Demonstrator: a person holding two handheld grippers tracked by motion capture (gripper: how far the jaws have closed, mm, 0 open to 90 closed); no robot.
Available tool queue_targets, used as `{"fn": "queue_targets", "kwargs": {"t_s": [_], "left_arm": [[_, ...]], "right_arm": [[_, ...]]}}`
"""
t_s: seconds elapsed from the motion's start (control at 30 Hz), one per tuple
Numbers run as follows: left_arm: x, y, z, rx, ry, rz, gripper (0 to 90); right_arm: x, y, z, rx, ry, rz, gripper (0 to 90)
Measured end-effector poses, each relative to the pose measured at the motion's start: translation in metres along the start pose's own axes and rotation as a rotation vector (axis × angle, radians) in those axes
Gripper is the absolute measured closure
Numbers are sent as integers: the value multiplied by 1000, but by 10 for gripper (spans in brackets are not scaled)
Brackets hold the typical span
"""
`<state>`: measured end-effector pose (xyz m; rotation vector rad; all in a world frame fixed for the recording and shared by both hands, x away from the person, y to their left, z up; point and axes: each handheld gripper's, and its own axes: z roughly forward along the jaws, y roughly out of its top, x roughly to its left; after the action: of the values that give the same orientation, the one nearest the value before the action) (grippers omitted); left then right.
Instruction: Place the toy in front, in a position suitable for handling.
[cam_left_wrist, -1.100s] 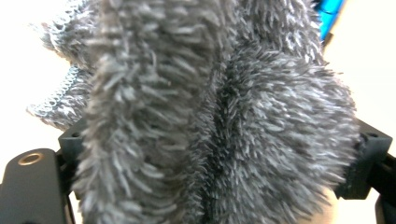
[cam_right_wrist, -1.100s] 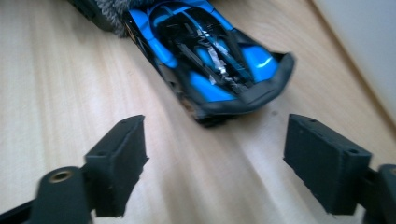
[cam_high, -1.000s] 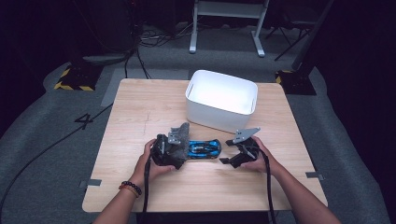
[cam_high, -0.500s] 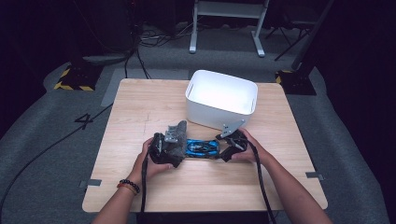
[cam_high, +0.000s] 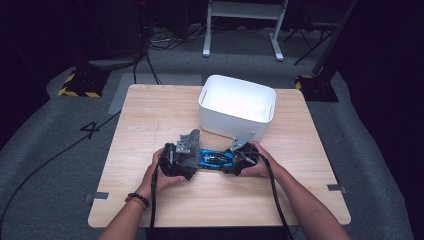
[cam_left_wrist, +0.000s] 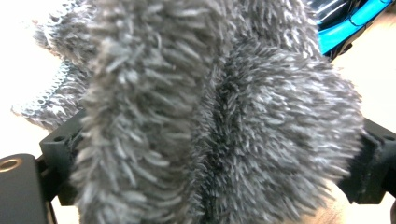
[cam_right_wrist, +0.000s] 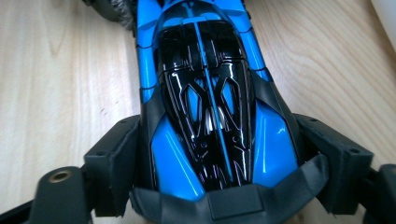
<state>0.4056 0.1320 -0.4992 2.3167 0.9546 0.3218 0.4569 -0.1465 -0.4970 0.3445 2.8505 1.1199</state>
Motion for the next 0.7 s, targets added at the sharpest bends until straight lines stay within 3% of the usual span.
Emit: {"fn": "queue_targets", "kwargs": {"t_s": [0.33, 0.7], "left_arm": [[-7, 1, -3, 11, -46, 16, 98], [-14, 1, -5, 10, -75, 54, 143]], "right_arm": [[15, -16, -19, 19, -35, 15, 245], [22, -28, -31, 8, -57, 99, 212]]}}
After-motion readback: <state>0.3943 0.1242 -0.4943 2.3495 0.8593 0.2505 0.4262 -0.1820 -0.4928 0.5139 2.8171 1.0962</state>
